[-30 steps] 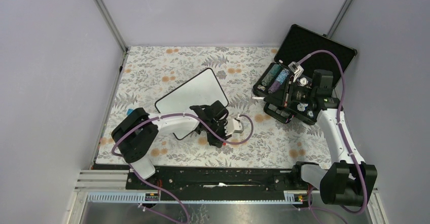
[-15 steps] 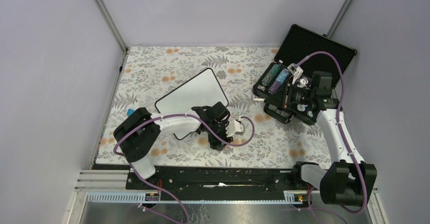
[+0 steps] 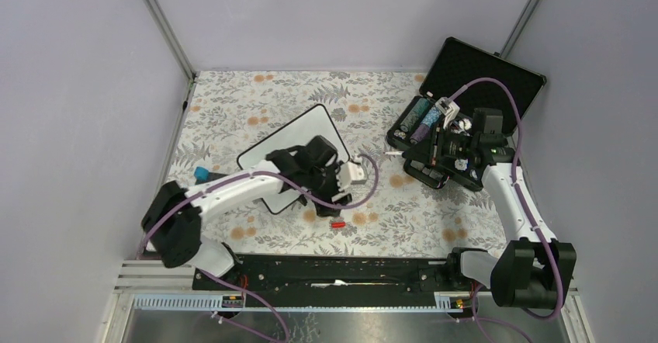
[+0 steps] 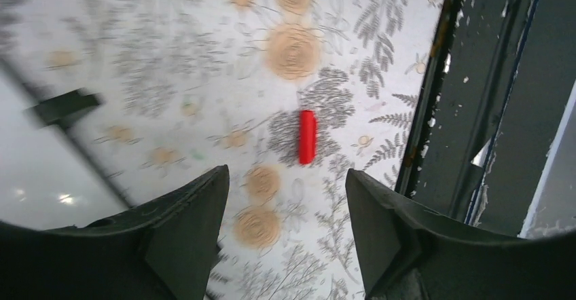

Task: Write a sentence on the whiteboard
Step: Place the pen cap at the center of the board, then move the whiteboard stand to the center of the board.

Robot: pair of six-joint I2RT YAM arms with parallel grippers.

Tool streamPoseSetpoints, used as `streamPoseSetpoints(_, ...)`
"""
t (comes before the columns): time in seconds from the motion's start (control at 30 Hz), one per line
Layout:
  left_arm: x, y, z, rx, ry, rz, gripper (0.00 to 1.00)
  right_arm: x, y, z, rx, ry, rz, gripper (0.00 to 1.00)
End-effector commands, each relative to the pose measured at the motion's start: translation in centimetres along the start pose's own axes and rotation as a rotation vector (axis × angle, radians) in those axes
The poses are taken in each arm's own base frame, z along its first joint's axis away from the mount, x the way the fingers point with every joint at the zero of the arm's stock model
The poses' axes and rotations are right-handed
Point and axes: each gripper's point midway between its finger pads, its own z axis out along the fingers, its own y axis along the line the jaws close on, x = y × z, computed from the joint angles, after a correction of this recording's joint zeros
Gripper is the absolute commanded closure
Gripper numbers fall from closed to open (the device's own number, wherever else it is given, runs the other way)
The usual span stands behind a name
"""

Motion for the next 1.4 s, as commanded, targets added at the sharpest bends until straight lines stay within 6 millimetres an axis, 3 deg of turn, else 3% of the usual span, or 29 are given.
streamPoseSetpoints(0.0,-2.9,3.0,-5.9,-0.167,-0.137,0.039,0.3,-1.4,0.7,0.0,-0.004,-0.015,-0.082,1.0)
streamPoseSetpoints(0.13,-2.0,4.9,-7.7,-0.249,-0.035,0.197,0.3,-2.4,0.9,-0.2,-0.002,-0.024,-0.101,1.0)
streamPoseSetpoints(0.3,-4.2,7.2,-7.6,-0.239,0.045,0.417,0.3,-4.9,1.4,-0.9,0.008,-0.059,-0.064,1.0)
streamPoseSetpoints(0.4,-5.3,8.7,-6.3,-0.222,0.091,0.558,0.3,-6.2,0.7,-1.8,0.05,-0.097,-0.04,1.0)
streamPoseSetpoints(0.6,-6.9,9.9,-2.0,-0.154,0.185,0.784,0.33,-7.4,-2.2,-4.5,0.126,-0.172,0.033,1.0)
streamPoseSetpoints(0.73,-6.1,10.6,1.0,-0.096,0.292,0.877,0.35,-7.5,-3.4,-5.6,0.112,-0.218,0.079,1.0)
streamPoseSetpoints(0.93,-3.5,12.4,3.5,-0.056,0.421,0.944,0.39,-6.8,-3.2,-5.7,0.089,-0.217,0.075,1.0)
streamPoseSetpoints(1.37,-1.3,15.6,4.6,-0.06,0.567,0.975,0.47,-6.2,-3.3,-5.7,0.069,-0.209,0.072,1.0)
